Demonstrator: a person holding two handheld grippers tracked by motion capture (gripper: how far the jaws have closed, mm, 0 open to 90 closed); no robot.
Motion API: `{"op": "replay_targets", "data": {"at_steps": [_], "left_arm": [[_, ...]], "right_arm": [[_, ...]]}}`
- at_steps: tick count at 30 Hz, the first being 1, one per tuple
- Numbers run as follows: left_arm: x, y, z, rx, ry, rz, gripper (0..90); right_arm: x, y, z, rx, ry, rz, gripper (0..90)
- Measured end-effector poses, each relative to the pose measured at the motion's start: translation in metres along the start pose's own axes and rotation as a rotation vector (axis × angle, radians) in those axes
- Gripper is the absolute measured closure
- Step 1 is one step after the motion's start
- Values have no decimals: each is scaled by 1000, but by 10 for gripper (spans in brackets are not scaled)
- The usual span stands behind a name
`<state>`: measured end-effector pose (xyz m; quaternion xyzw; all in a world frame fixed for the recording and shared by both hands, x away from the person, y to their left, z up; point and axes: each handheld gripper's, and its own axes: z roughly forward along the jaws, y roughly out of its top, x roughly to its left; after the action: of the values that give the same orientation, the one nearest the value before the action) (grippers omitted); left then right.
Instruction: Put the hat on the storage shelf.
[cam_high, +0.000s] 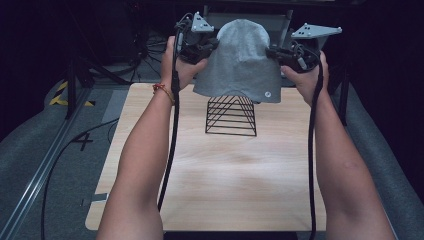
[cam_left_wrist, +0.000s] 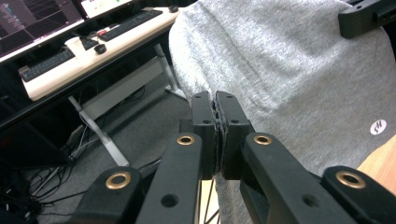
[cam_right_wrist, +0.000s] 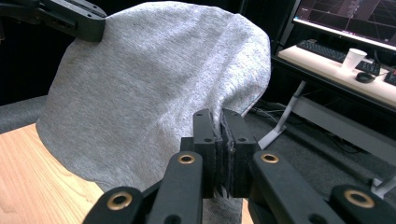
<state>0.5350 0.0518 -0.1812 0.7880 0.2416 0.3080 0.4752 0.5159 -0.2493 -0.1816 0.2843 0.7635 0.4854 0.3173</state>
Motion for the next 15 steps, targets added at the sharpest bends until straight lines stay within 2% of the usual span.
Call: {"op": "replay_targets", "data": {"at_steps": [3,11,15], "left_arm": [[3,-4,6,-4,6,-30,877],[6,-13,26,22,14,-46,877],[6,-14,33,27,23,-45,877]], "right_arm": [[-1,-1,7,11,-7,2,859],[-15,0,14,19,-40,29,859],[-16,-2,20,22,-37,30,859]]}}
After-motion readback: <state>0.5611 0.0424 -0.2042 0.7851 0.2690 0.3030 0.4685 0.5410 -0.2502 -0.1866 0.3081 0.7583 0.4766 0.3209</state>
